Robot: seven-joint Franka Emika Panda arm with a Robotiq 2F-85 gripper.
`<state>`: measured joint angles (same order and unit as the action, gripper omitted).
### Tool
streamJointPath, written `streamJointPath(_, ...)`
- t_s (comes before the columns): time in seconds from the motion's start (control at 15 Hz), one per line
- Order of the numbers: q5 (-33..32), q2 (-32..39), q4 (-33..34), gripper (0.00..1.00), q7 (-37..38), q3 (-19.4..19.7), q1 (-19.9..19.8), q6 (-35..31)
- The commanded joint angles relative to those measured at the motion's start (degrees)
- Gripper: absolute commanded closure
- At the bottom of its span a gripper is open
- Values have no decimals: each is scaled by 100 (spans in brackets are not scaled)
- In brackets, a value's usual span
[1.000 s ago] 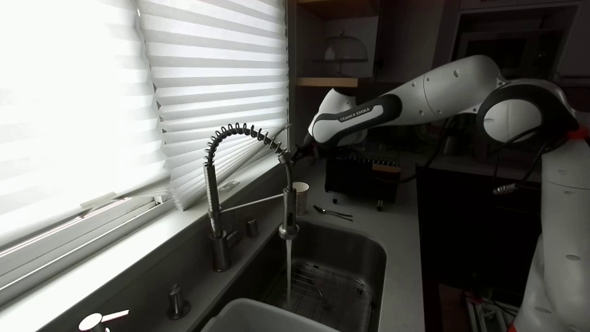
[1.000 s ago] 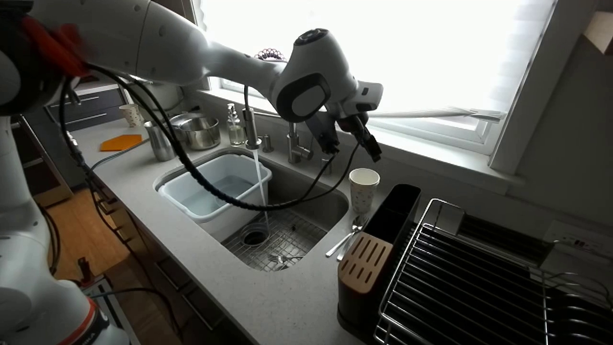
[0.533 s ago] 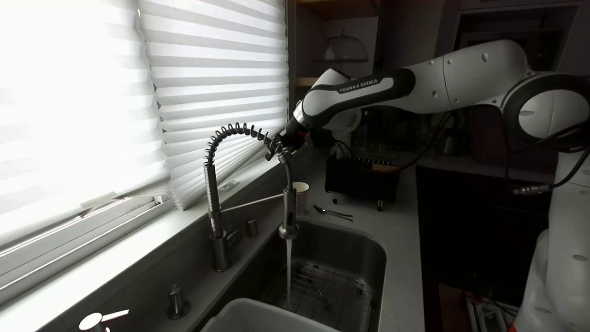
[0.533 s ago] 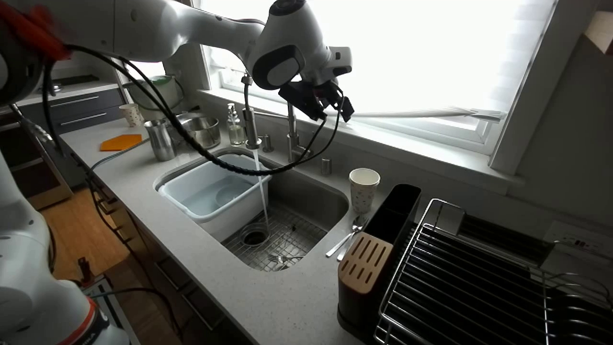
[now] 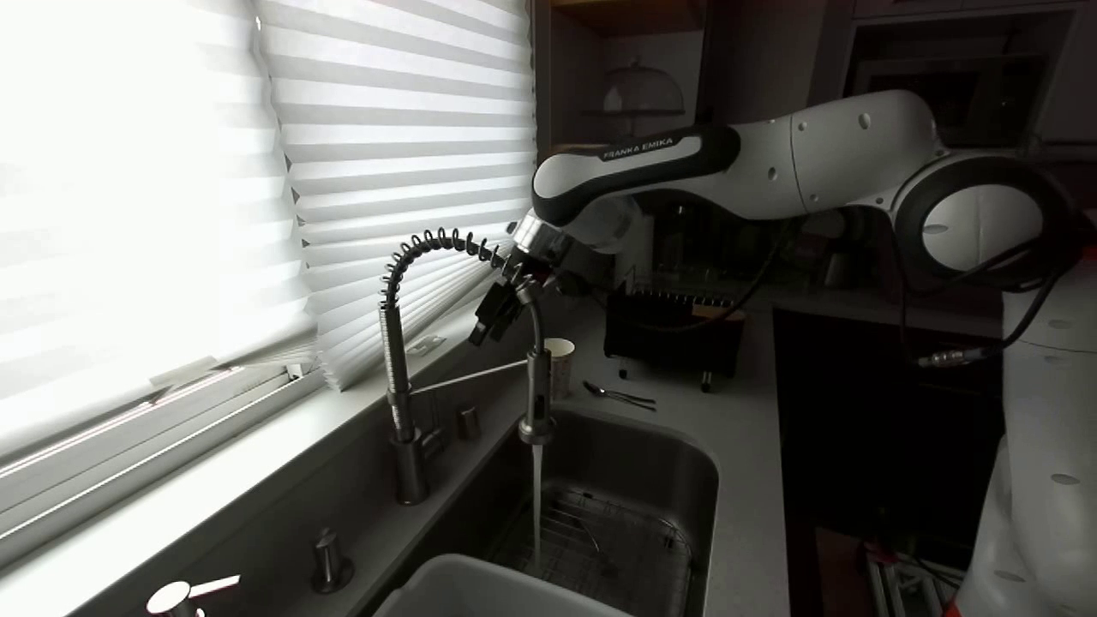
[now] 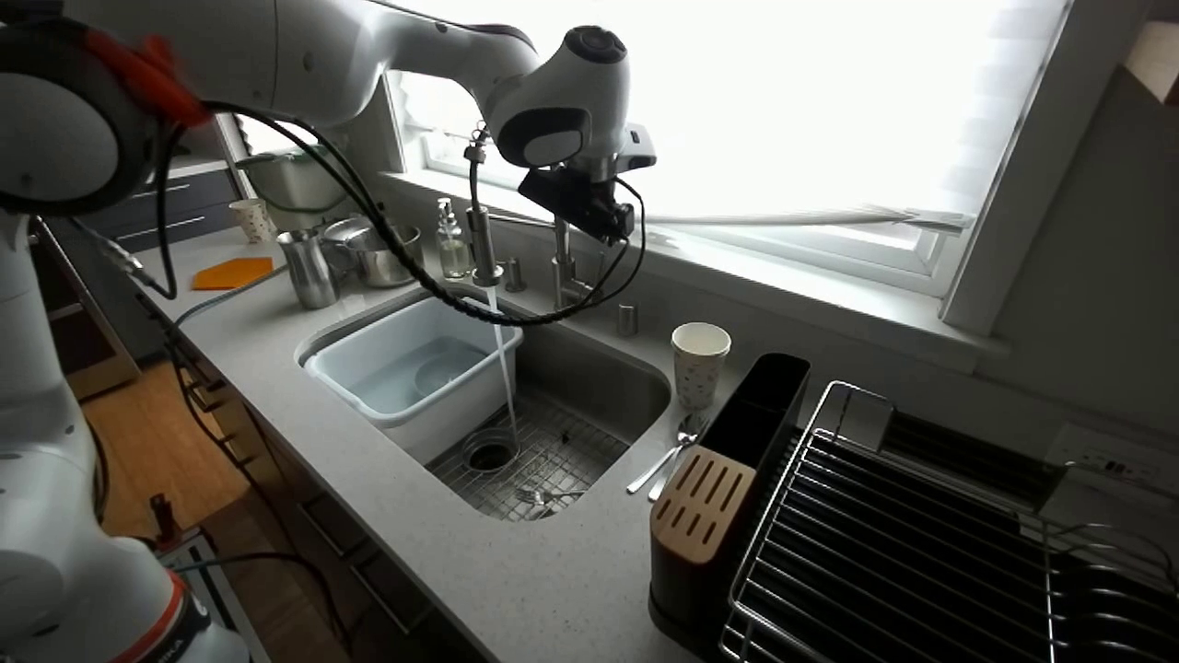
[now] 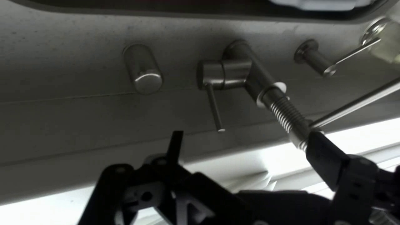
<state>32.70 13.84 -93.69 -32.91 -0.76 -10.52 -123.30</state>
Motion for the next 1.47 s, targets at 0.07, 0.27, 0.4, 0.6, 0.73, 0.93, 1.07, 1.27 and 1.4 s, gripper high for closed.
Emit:
streamJointPath(0.07,378,619,505,2,-1040,-123,-146,526)
streamJointPath(0.27,576,903,654,0,-1487,-187,-170,407)
streamJointPath(0.4,725,1046,715,0,-1681,-227,-185,332)
streamJointPath(0.6,1043,1223,827,16,-1863,-277,-213,184)
streamJointPath(0.73,1295,1337,916,30,-1966,-313,-232,91)
streamJointPath(0.93,1569,1497,1027,54,-2134,-338,-196,-220)
streamJointPath(1.07,1594,1584,1072,69,-2208,-338,-161,-383)
streamJointPath(1.27,1676,1701,1140,92,-2220,-402,-183,-444)
streamJointPath(1.4,1761,1756,1166,100,-2227,-434,-188,-424)
